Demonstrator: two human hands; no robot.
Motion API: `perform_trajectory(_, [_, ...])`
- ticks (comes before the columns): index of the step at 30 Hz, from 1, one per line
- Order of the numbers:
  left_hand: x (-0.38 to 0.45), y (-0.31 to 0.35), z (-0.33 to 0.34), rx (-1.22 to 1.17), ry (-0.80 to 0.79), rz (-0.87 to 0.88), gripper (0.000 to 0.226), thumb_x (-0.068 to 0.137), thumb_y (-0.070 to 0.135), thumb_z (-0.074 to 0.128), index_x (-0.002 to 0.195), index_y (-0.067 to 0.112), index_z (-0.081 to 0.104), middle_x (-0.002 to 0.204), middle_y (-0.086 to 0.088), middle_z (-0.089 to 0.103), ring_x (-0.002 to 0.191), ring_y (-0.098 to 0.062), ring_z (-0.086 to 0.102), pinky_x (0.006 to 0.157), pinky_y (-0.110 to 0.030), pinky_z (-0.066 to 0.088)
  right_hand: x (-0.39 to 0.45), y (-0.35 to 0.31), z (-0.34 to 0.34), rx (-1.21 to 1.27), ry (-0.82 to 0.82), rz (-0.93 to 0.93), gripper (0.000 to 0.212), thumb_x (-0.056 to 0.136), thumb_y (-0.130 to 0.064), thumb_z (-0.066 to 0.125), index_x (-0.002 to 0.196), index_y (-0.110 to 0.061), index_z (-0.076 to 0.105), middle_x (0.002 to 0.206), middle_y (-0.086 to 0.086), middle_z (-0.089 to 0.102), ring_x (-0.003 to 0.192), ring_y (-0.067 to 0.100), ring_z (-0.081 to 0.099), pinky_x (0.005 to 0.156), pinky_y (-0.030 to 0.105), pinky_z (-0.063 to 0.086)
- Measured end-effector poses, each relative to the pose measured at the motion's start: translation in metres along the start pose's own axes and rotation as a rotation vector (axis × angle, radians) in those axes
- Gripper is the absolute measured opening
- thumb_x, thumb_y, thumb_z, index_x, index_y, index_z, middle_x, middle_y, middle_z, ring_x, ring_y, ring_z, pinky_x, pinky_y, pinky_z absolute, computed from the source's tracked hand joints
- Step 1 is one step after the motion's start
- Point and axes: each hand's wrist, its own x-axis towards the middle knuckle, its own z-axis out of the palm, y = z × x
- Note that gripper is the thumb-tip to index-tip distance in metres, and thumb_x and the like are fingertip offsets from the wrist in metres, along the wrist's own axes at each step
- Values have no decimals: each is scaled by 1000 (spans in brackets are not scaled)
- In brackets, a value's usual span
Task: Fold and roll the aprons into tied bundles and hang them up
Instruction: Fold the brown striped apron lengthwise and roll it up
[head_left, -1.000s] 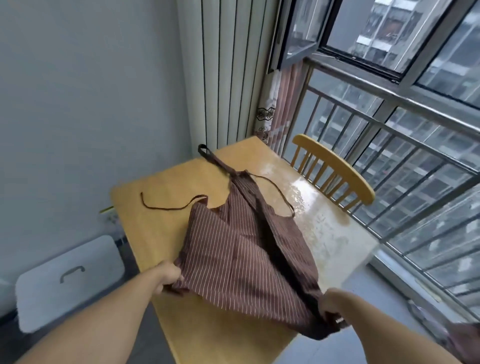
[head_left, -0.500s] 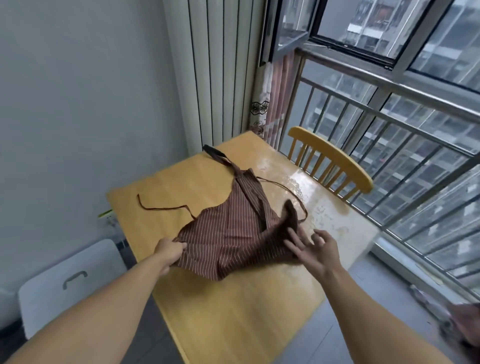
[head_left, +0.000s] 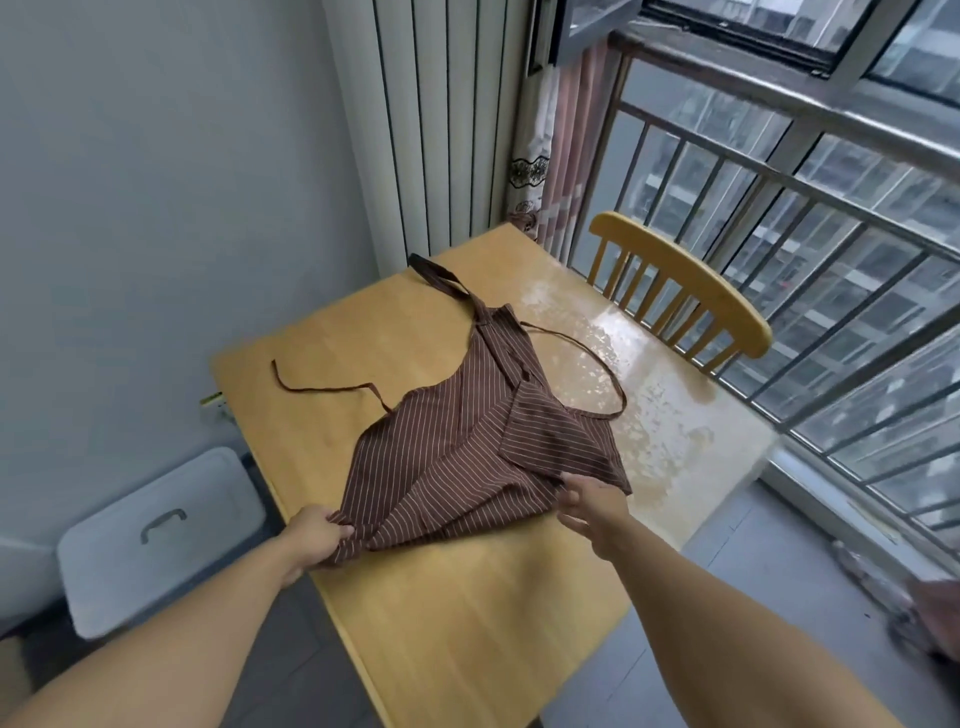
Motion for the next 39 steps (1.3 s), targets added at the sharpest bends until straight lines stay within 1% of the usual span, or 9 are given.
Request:
perform_trajectory(5, [-7,-22,7,91,-82,18,13,103,13,59,98,13,71,98,-6,75,84,-16,69,64,-21,52,28,-2,38,476,-159,351,87,95,-47,66,156,-1,24,147,24,48,132,43,53,110,52,47])
perform_trajectory(15, [-10,-33,-17,-324,-15,-174,17,108,8,46,115,4,61,110,-18,74,87,-34,77,76,-43,63,36,-60,46,637,-64,82,31,77,3,45,101,1,65,112,17,67,100,35,63,91,47,55])
perform_trajectory(18, [7,16,-32,-598,190,-59,21,106,6,51,124,-3,57,109,-21,67,88,-36,68,67,-41,63,-8,-119,29,397,-108,-67,19,62,5,42,69,-10,50,79,12,57,71,27,59,70,40,57])
perform_trajectory(23, [9,93,-60,-965,308,177,30,109,4,40,134,1,56,118,-19,64,97,-35,66,88,-47,57,-52,-154,-36,-250,-104,-150,30,99,-28,52,98,-4,71,82,15,70,67,27,67,58,32,56])
perform_trajectory(26, [15,59,-47,-481,221,29,23,107,3,42,120,2,61,98,-16,70,78,-31,71,63,-42,61,-45,-104,-92,-878,105,-65,37,107,-35,46,100,-4,65,84,7,68,81,25,68,61,24,49])
perform_trajectory(29, [12,-6,-17,153,-254,-217,28,107,12,41,114,0,65,93,-13,73,77,-26,76,68,-40,65,-59,-28,-143,-1349,151,-101,35,110,-40,30,123,-15,52,114,6,61,111,19,64,75,25,46])
perform_trajectory(33, [14,-44,-5,367,-548,-463,38,110,26,39,122,3,67,100,-11,70,96,-22,74,82,-37,63,-109,-13,-121,-1582,160,-89,47,114,-24,17,157,-9,28,164,6,31,148,17,36,103,20,35])
perform_trajectory(36, [2,4,-17,160,-550,-436,24,107,16,48,116,2,65,108,-14,66,107,-29,68,75,-35,62,-77,-41,-120,-1436,148,44,55,103,-35,41,147,-3,47,150,12,50,137,26,51,101,26,43])
perform_trajectory(39, [2,95,-47,-200,-212,-80,14,103,9,55,101,1,66,97,-19,69,84,-30,69,81,-47,63,-41,-123,-94,-961,233,-118,29,95,-27,62,110,-3,71,110,19,70,101,36,68,72,37,58])
